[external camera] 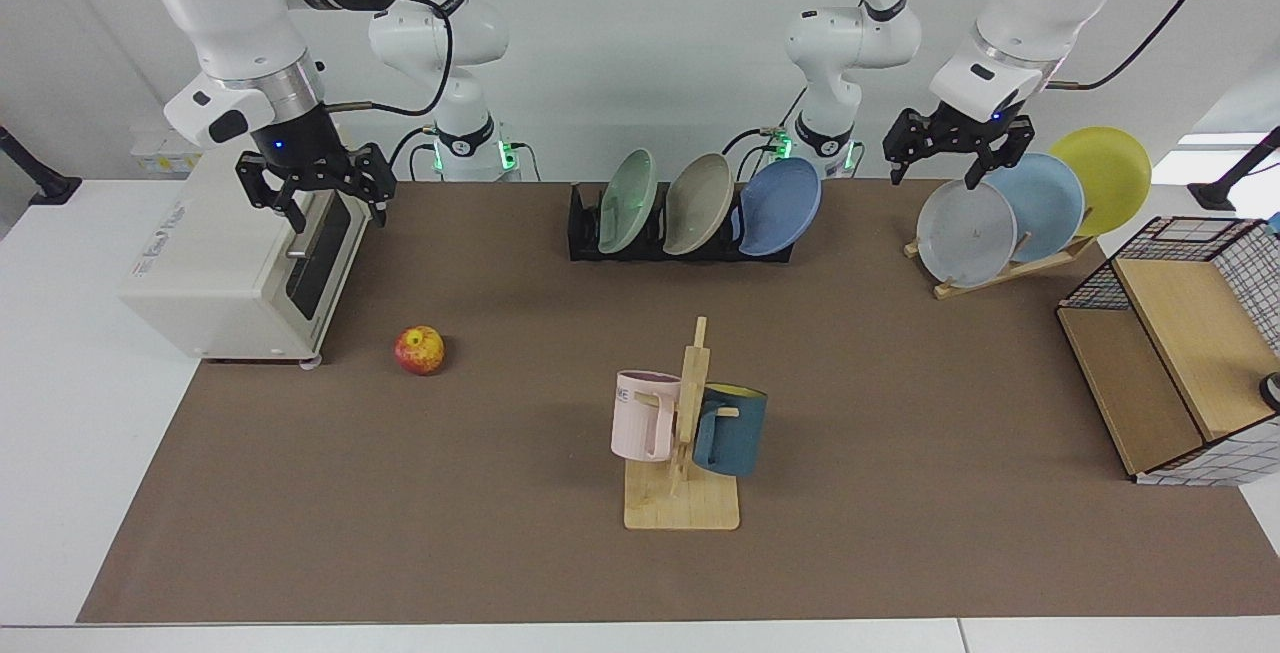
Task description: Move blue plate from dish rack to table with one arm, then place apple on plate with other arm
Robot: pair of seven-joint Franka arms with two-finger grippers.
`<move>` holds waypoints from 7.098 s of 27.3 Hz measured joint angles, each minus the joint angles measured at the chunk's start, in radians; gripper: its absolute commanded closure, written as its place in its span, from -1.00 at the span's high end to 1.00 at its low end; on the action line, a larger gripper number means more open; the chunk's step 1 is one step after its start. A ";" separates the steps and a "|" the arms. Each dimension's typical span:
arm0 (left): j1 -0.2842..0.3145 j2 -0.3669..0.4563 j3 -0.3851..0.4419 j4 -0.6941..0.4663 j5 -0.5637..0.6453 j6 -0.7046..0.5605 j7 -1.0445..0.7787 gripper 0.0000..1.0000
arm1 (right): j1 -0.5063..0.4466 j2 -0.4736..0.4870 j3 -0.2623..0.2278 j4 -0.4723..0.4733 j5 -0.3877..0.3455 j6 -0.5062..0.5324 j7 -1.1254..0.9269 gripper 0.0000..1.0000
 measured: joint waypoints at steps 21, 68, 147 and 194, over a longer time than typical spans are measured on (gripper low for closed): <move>0.000 -0.008 0.000 -0.003 0.000 -0.002 0.000 1.00 | 0.000 -0.006 0.000 -0.008 0.000 -0.007 0.000 1.00; 0.000 -0.050 -0.001 -0.064 0.000 -0.004 0.000 1.00 | 0.017 0.005 0.020 -0.016 0.004 0.036 0.011 1.00; -0.055 -0.294 -0.131 -0.718 -0.042 0.277 0.023 -1.00 | -0.005 0.317 0.014 -0.418 0.002 0.535 0.024 -1.00; 0.021 0.167 -0.035 -0.518 -0.663 0.624 0.232 -1.00 | 0.028 0.081 0.019 -0.308 -0.003 0.320 0.020 -1.00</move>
